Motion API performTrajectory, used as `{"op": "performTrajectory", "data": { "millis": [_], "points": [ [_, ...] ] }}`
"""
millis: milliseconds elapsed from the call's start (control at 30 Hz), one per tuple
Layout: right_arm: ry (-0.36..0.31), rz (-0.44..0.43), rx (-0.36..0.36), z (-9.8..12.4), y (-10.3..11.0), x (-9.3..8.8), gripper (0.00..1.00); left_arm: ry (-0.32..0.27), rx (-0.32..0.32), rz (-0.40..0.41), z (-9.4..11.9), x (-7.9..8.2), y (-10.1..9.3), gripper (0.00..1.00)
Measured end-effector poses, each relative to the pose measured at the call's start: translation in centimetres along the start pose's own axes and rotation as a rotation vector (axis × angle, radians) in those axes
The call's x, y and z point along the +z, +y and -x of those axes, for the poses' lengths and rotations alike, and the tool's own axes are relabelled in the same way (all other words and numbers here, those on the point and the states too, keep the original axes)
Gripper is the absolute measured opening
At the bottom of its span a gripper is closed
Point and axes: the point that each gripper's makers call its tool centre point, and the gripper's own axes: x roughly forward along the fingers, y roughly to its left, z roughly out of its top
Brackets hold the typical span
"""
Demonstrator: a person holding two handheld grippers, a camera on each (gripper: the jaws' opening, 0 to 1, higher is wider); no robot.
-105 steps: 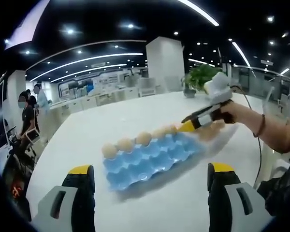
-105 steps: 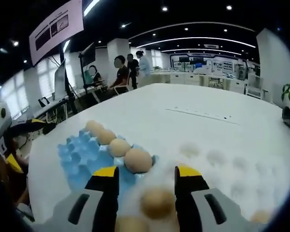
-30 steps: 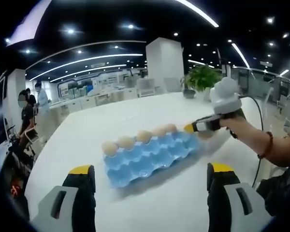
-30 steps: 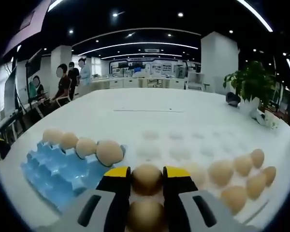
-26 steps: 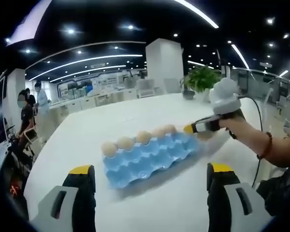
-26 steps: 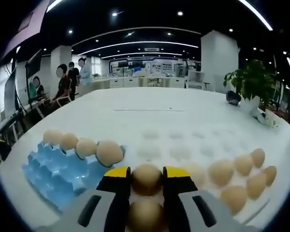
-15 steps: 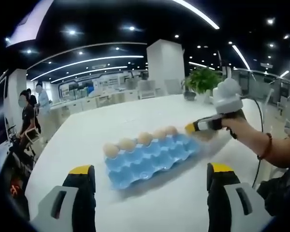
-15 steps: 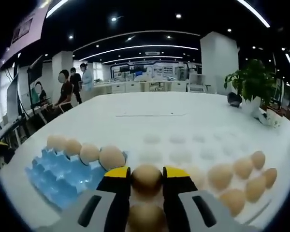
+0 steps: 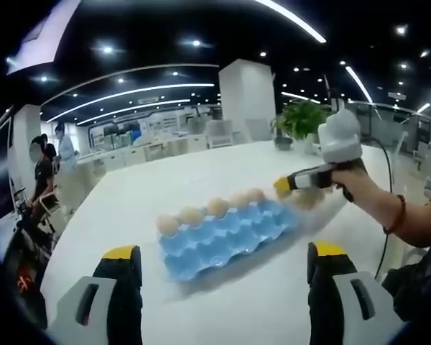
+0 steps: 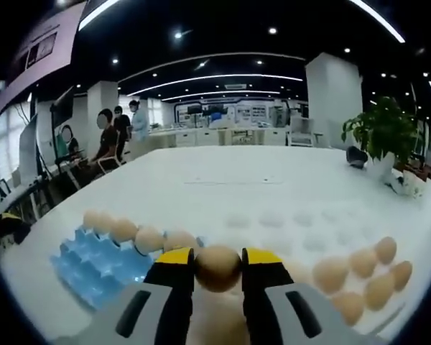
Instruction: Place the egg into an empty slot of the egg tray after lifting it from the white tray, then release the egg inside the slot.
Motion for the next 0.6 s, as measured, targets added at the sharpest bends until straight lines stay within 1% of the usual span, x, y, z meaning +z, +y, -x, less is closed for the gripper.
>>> {"op": "performTrajectory", "data": {
  "millis": [167,400,600],
  "points": [
    [0.0,0.019,0.022,-0.2,1.0,0.2,0.26,0.002,0.004,-0.001,0.2,-0.1,0.1,0.98],
    [0.0,0.028,0.046,-0.2,1.9,0.3,0.26,0.01,0.006,-0.004,0.3,-0.3,0.2,0.98],
    [0.003,0.032,0.087,-0.3,3.2,0.4,0.26,0.017,0.006,-0.006,0.3,-0.5,0.2,0.98]
  ]
}}
